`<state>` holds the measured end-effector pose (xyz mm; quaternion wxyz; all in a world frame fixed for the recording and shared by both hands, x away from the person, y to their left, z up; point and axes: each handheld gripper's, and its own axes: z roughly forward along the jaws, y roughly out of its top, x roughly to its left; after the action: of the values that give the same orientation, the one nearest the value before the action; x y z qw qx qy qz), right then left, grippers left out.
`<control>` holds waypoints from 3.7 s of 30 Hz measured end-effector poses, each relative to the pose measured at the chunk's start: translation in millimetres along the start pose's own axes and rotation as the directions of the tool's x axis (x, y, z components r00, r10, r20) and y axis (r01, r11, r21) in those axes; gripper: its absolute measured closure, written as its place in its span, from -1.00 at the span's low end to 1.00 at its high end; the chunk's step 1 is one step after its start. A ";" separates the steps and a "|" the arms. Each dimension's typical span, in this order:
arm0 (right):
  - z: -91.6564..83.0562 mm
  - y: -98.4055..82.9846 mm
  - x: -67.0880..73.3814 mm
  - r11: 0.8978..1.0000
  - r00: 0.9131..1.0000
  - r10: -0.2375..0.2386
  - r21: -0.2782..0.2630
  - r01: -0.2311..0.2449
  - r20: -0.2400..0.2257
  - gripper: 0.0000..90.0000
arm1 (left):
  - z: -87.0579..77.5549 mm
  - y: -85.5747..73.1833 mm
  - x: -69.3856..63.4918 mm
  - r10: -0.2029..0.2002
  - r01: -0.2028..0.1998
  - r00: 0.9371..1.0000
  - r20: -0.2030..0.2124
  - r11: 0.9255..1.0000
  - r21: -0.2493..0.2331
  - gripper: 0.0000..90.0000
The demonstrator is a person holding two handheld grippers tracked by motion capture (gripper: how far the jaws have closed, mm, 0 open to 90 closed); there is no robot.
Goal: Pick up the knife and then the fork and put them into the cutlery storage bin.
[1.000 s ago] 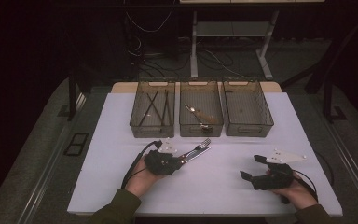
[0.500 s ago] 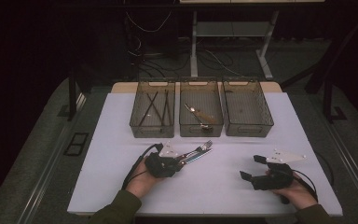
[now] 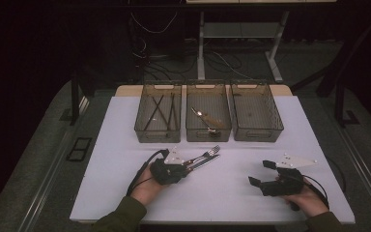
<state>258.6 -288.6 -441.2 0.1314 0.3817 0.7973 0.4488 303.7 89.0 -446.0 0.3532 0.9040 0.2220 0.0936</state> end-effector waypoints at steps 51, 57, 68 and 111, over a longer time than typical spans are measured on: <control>38.0 63.5 26.9 0.983 0.941 0.142 -0.069 -0.171 -0.308 -0.01 | -26.7 46.7 -34.9 -0.029 0.034 0.999 0.023 0.949 -0.312 0.70; 46.7 67.4 30.3 0.977 0.925 0.169 -0.067 -0.203 -0.341 0.07 | -24.3 48.4 -39.9 -0.029 0.034 0.999 0.018 0.944 -0.328 0.70; 54.1 73.0 30.0 0.955 0.894 0.221 -0.099 -0.279 -0.391 0.43 | -21.7 48.7 -42.8 -0.025 0.025 1.000 0.005 0.941 -0.337 0.70; 44.9 86.6 35.9 0.982 0.950 0.074 -0.145 -0.123 -0.304 0.98 | -31.9 17.2 -11.6 -0.037 0.048 0.998 0.043 0.949 -0.310 -0.03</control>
<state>301.7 -208.5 -391.1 0.0178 0.3373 0.7488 0.5703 288.9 91.4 -411.0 0.4972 0.8336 0.2174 0.1033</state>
